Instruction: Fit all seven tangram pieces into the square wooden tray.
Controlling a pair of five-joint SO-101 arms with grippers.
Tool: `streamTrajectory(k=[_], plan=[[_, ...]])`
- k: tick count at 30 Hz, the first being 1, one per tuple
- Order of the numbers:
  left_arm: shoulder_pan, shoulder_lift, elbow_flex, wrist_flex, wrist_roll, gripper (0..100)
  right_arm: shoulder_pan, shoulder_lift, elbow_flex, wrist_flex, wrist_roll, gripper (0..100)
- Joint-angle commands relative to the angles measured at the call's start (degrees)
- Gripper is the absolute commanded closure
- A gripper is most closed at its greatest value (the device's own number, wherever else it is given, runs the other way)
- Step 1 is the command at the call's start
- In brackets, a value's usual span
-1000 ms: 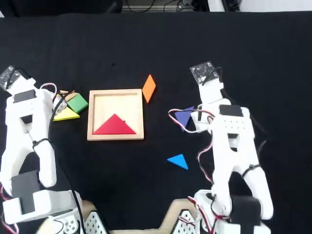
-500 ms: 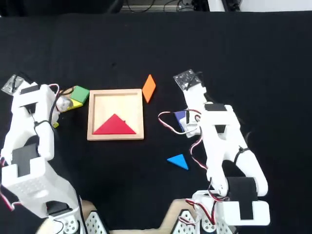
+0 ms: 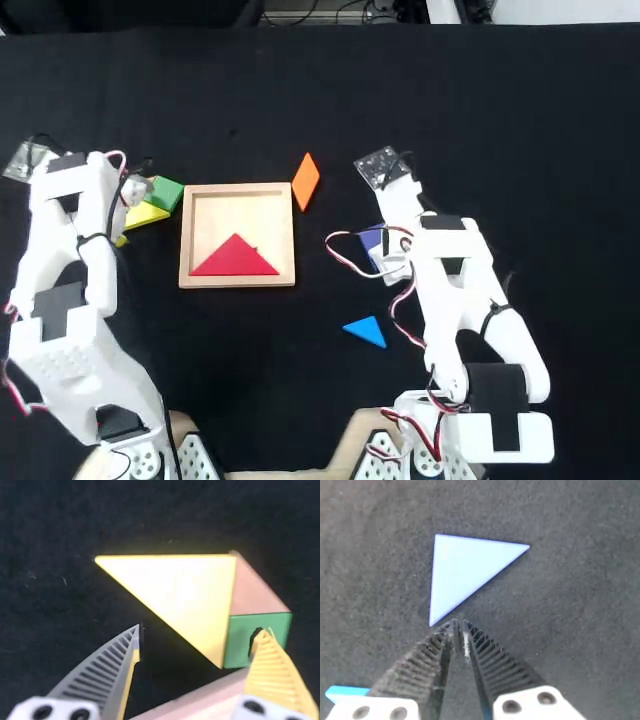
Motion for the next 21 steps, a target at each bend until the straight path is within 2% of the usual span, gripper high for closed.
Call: streamTrajectory(k=[1,4,8,14,21], plan=[[0.75,3.25,-3.74,-0.88,0.97,66,-0.88,-0.04,0.22,-0.97,0.79,98.8],[0.22,6.59,-5.23,0.53,0.88,66,-0.97,-0.04,0.22,-0.97,0.79,98.8],[-1.45,9.58,-9.89,11.16,-0.7,66,-0.97,-0.04,0.22,-0.97,0.79,98.8],[-5.76,12.48,-12.53,21.01,-9.23,66,-0.97,-0.04,0.31,-0.97,0.79,98.8],[-11.74,12.57,-12.35,24.97,-22.59,66,-0.97,-0.04,0.92,-2.11,0.79,98.8]])
